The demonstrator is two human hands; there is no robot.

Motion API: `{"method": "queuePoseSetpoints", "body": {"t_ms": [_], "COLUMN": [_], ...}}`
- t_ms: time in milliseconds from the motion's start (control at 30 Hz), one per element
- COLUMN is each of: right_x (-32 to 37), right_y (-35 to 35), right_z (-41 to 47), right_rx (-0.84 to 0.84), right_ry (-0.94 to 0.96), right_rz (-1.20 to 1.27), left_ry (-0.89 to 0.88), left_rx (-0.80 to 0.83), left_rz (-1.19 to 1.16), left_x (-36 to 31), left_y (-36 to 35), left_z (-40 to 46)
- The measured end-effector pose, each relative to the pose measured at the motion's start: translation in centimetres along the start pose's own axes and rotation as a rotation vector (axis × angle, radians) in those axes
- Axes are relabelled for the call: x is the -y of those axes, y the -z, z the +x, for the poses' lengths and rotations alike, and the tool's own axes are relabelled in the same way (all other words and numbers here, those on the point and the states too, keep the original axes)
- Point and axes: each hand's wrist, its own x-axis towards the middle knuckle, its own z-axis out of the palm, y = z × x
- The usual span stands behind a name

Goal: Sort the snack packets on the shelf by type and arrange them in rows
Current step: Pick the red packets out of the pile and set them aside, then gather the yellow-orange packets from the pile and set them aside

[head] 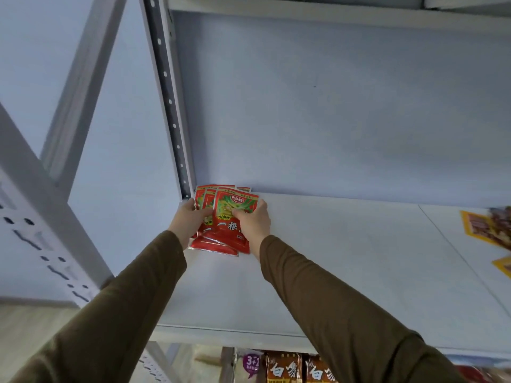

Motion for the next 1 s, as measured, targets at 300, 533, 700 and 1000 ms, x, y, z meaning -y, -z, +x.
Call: {"method": "queuePoseSetpoints", "body": {"t_ms": [300,533,700,1000], "right_x": [0.1,-0.4,-0.4,-2.3], "right_y": [1.4,3.7,7.9,22.4], "right_z": [-0.7,-1.7,-2.7,-5.7], "right_rx": [0.027,0.034,-0.03,-0.159], "right_ry": [0.016,0.024,0.148,0.242], "right_rz": [-0.022,0.027,-0.086,-0.231], "left_ry": [-0.148,-0.389,-0.492,-0.631], "left_rx": [-0.059,-0.131,-0.135,0.035], "left_rz": [0.049,0.233,0.435,0.481], "left_x": [-0.3,-1.4,-2.8,-4.2], "left_y": [0.0,-1.6,-4.9,-18.0], "left_z": [-0.7,-2.8,-4.5,-10.2]}}
